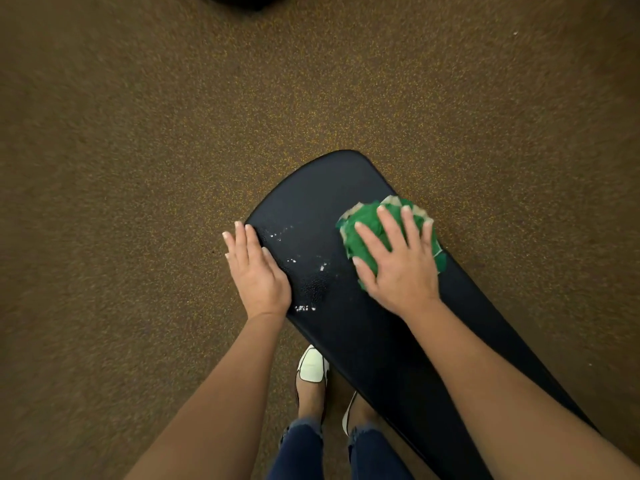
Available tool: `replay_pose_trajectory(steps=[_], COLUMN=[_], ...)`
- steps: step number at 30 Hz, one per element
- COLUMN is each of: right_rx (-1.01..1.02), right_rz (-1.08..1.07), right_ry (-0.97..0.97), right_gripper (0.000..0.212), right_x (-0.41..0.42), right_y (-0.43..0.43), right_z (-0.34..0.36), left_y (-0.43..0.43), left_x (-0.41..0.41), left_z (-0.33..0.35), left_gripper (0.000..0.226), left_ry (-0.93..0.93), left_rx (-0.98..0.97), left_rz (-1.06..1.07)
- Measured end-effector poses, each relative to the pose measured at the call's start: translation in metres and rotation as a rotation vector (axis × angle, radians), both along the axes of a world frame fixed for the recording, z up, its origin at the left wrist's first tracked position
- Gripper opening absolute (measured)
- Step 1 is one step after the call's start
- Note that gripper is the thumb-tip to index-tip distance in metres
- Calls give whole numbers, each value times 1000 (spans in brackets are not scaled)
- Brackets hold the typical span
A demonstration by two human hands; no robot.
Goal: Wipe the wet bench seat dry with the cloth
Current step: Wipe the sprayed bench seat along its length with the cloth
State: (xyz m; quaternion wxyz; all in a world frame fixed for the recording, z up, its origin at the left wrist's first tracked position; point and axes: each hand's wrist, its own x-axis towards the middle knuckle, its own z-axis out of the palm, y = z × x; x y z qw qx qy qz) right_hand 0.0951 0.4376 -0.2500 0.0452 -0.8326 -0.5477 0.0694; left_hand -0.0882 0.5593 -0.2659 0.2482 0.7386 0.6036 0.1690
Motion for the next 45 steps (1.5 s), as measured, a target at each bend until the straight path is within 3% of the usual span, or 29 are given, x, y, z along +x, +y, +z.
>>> replay_pose_trajectory(steps=[3, 9, 14, 19, 21, 26, 31, 32, 34, 36, 37, 42, 45], right_rx=[10, 8, 30, 53, 66, 25, -17, -21, -23, -31, -32, -36, -22], right_rz=[-175, 403, -81, 392, 373, 25, 528, 526, 326, 108, 98, 583, 423], right_ry=[6, 71, 32, 147, 120, 77, 70, 47, 16, 26, 39, 110, 61], right_gripper=[55, 50, 53, 49, 49, 54, 53, 53, 55, 58, 58, 53, 55], right_x=[-24, -8, -12, -63, -43, -55, -37, -25, -13, -31, -47, -58, -34], right_y=[31, -1, 54, 35, 25, 70, 49, 50, 65, 90, 99, 71, 82], right_z=[2, 5, 5, 3, 2, 7, 3, 2, 2, 5, 7, 7, 4], left_y=[0, 1, 0, 2, 1, 1, 1, 1, 0, 0, 0, -2, -2], left_x=[2, -1, 0, -5, -4, -3, -5, -4, -3, -2, -2, -4, -3], left_z=[-3, -6, -9, -12, -10, -11, -14, -14, -14, -15, -16, -14, -13], left_gripper=[50, 49, 48, 50, 51, 49, 49, 48, 48, 48, 49, 55, 52], left_ry=[-17, -39, -41, -70, -81, -104, -134, -143, -168, -196, -213, -249, -259], left_rx=[-6, 16, 28, 42, 45, 55, 72, 73, 60, 38, 32, 1, 14], left_rz=[13, -2, 3, -28, -26, -14, -18, -10, 28, 78, 94, 73, 75])
